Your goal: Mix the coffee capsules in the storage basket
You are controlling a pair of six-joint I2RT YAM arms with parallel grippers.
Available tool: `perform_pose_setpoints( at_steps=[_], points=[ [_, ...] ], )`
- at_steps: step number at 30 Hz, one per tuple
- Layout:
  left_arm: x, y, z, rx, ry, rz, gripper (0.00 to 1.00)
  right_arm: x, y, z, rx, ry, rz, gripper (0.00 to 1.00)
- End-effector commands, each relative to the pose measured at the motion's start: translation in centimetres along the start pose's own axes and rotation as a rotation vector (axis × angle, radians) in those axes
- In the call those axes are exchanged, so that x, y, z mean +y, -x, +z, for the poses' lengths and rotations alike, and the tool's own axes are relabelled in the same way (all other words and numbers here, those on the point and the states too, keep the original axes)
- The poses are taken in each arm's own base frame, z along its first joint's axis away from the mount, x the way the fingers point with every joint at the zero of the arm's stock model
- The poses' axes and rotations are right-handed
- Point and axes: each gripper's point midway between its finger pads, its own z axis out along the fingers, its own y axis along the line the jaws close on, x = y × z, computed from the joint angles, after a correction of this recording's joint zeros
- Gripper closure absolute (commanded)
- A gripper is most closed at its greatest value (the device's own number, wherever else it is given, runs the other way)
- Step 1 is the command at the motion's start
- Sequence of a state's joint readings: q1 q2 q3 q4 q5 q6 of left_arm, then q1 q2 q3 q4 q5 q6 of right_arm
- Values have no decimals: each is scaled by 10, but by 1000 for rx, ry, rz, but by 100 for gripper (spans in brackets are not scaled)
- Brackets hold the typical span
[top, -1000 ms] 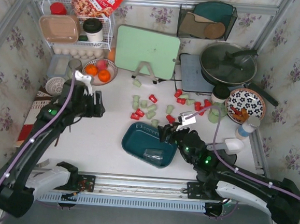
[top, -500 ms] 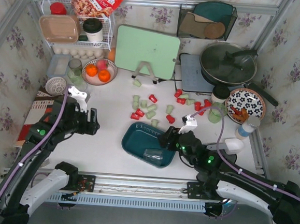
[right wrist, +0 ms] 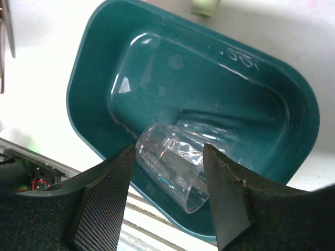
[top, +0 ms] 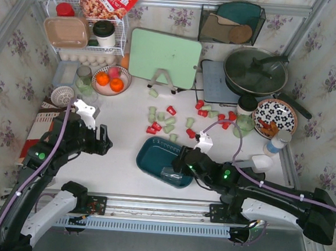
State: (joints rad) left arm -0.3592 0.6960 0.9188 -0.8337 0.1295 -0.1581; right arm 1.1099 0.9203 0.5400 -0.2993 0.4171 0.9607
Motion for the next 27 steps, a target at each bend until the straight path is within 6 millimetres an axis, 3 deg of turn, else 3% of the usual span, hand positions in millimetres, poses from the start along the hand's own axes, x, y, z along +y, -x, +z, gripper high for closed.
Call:
perform_pose_setpoints(
  at_steps=[1,13,27],
  points=[
    [-8,5,-3,-39,-46,8,26,-11,-10,-1,24,-102,29,38],
    [-15,6,-11,-74,-83,14,26,10,-19,-2,21,-118,25,38],
    [-20,6,-16,-102,-115,18,26,-5,-25,-16,-10,-202,75,37]
  ],
)
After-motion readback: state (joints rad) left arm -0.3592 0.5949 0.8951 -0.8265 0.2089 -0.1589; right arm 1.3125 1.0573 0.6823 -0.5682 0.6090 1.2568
